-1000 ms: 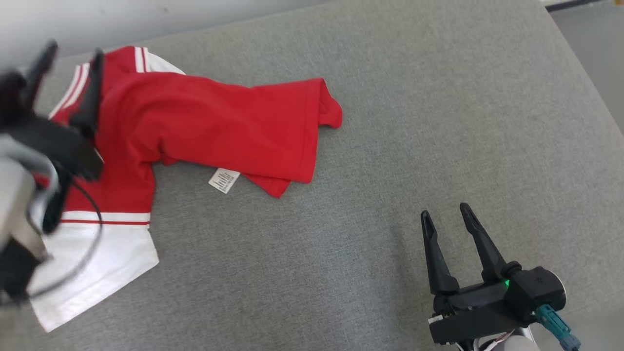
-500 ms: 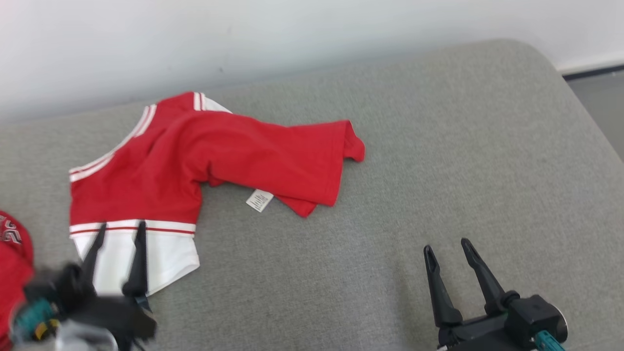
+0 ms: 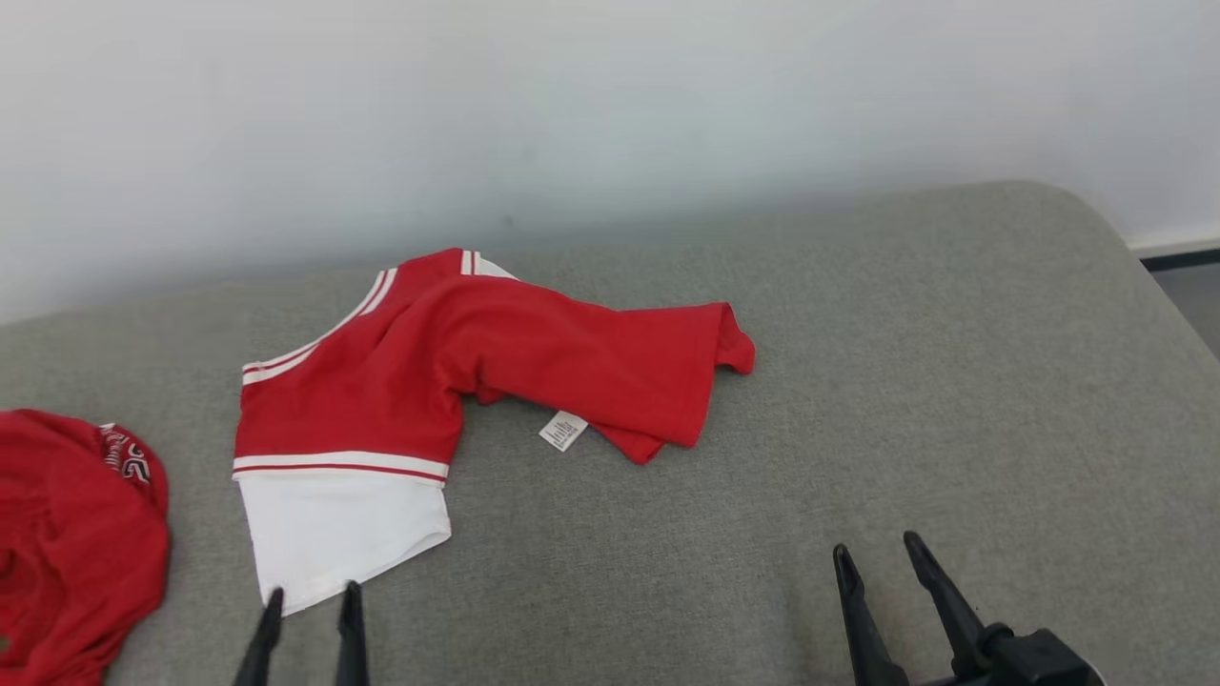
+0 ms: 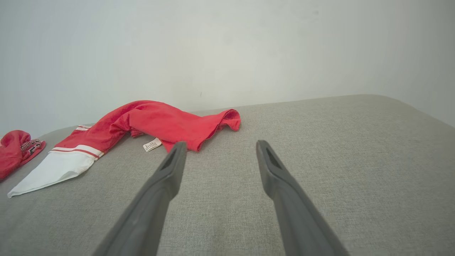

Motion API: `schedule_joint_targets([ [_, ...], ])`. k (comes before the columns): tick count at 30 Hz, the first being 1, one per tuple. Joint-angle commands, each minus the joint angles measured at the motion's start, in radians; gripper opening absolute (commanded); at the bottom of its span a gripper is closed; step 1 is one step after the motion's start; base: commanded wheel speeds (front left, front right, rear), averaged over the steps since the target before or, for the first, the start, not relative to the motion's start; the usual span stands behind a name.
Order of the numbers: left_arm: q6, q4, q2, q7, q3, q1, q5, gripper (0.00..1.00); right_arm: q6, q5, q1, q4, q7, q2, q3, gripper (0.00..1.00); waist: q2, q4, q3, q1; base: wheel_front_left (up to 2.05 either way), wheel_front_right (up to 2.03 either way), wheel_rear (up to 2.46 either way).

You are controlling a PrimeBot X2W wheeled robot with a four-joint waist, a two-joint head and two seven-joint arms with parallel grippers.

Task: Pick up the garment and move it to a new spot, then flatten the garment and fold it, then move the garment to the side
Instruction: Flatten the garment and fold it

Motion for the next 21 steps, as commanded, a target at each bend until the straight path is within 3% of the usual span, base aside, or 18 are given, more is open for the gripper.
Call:
schedule_joint_targets([
  [1, -0.016, -0.005, -0.02, -0.005, 0.007, 0.03, 0.025, 1.0, 0.0, 0.009, 0.011, 0.009, -0.001, -0.006, 0.007, 1.0, 0.0002, 0.031, -0.026, 0.0003, 0.0, 0.0, 0.0],
  [6, -0.071, 0.005, -0.079, -0.005, 0.005, 0.064, 0.096, 1.0, 0.0, 0.039, -0.027, 0.093, -0.001, -0.003, 0.033, 1.0, 0.0002, 0.089, -0.032, 0.0003, 0.0, 0.0, 0.0],
  [13, -0.129, 0.017, -0.118, -0.005, -0.031, 0.04, 0.147, 1.0, 0.0, 0.093, -0.215, 0.352, -0.001, 0.01, 0.073, 1.0, 0.0002, 0.2, 0.003, 0.0003, 0.0, 0.0, 0.0],
  [21, -0.149, 0.029, -0.13, -0.005, -0.079, 0.012, 0.153, 1.0, 0.0, 0.152, -0.414, 0.59, -0.001, 0.011, 0.088, 1.0, 0.0002, 0.304, 0.056, 0.0003, 0.0, 0.0, 0.0],
])
